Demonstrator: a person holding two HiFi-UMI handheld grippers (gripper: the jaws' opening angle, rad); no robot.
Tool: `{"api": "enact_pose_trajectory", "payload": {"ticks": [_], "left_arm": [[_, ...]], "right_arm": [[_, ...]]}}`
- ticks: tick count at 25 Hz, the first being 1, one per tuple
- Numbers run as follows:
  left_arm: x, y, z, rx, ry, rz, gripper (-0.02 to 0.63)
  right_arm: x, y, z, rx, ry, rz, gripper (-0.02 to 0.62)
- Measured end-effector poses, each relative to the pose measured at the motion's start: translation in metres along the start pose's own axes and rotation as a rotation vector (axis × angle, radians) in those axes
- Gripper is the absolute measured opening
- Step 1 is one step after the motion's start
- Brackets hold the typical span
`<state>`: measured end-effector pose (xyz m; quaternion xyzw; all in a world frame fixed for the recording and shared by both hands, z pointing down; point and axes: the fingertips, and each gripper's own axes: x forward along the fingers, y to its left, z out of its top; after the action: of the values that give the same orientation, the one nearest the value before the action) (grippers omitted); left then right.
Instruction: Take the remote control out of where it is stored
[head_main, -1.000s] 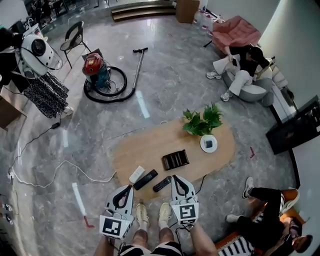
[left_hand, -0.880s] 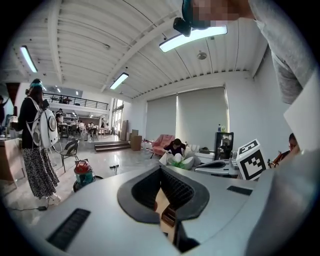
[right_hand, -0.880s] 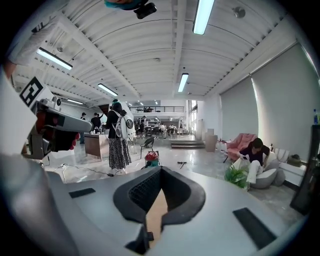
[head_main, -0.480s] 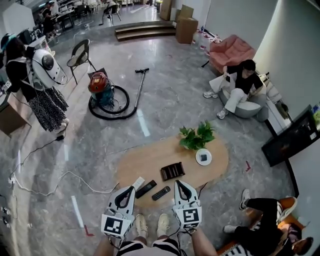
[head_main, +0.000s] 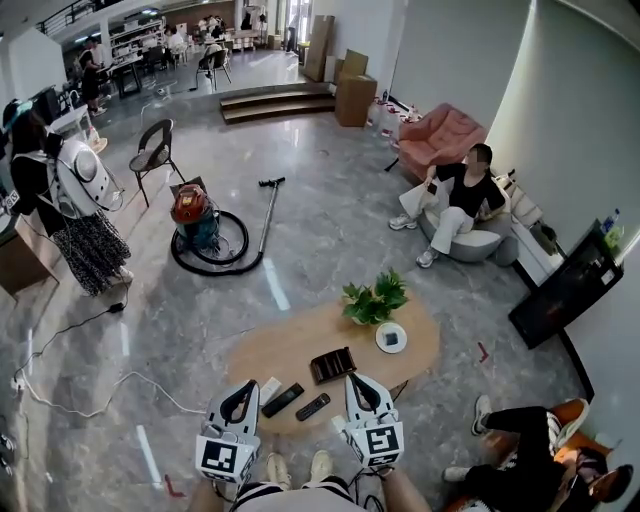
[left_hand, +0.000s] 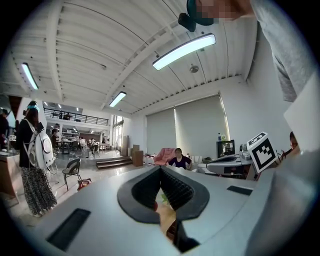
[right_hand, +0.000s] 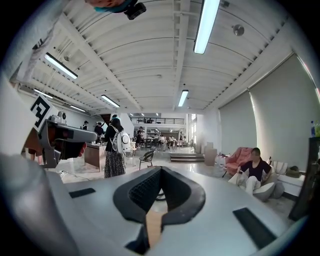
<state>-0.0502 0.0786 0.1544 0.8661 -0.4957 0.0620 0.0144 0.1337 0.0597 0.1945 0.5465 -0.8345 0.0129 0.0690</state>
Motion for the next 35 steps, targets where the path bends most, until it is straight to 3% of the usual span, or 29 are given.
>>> {"api": "enact_pose_trajectory", "payload": {"ticks": [13, 35], "left_arm": [[-0.013, 0.003, 0.024, 0.022, -0.051, 0.018, 0.005], [-0.013, -0.003, 0.033, 0.023, -0.059, 0.0, 0.005]], "right_arm": [[-0.021, 0.007, 0.029, -0.009, -0.057, 0.01, 0.008], [-0.024, 0.003, 0.028, -0.016, -0.052, -0.014, 0.008]]}}
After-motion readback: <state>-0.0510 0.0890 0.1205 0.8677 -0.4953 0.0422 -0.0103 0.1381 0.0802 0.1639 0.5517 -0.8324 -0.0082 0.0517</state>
